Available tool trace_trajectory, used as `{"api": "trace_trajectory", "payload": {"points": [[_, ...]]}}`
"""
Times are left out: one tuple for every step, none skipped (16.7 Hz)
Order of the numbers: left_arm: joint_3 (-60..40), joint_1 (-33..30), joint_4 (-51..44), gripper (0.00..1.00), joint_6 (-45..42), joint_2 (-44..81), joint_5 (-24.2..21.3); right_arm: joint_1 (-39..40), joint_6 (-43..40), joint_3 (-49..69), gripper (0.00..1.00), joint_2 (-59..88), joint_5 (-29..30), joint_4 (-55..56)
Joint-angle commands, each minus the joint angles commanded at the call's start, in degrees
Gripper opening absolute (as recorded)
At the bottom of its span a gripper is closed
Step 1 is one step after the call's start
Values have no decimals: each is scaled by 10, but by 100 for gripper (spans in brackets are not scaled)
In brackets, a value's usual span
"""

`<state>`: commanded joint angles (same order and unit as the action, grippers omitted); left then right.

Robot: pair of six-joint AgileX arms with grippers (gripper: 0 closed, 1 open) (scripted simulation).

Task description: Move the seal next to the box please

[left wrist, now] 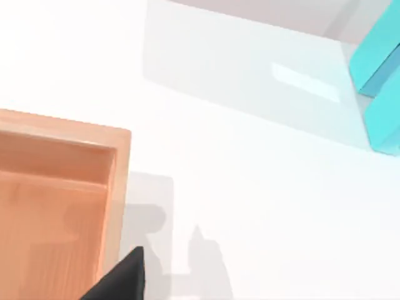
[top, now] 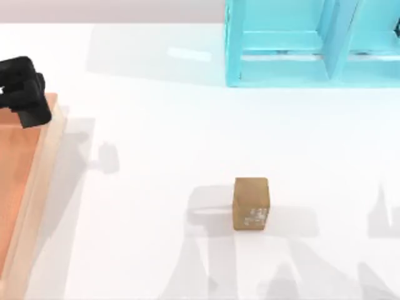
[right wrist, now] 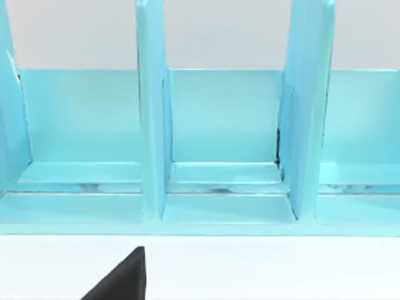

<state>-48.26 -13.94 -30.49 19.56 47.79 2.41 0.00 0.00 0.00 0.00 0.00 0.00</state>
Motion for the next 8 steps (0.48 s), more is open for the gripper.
{"api": "trace_trajectory", "payload": {"points": [[-60,-19,-28,100,24,46,-1,0,0,0,100,0,0,0],[-120,-40,-57,100,48,94,-2,0,0,0,100,0,0,0],[-181,-61,-86,100,72,142,-4,0,0,0,100,0,0,0],[-242,-83,-115,100,96,192,-6,0,0,0,100,0,0,0],[-301,-106,-145,100,118,244,-8,0,0,0,100,0,0,0],[-359,-129,-175,100,140,296,-10,0,0,0,100,0,0,0],[-414,-152,-207,100,160,349,-12,0,0,0,100,0,0,0],[-467,-175,-239,100,179,402,-14,0,0,0,100,0,0,0]]}}
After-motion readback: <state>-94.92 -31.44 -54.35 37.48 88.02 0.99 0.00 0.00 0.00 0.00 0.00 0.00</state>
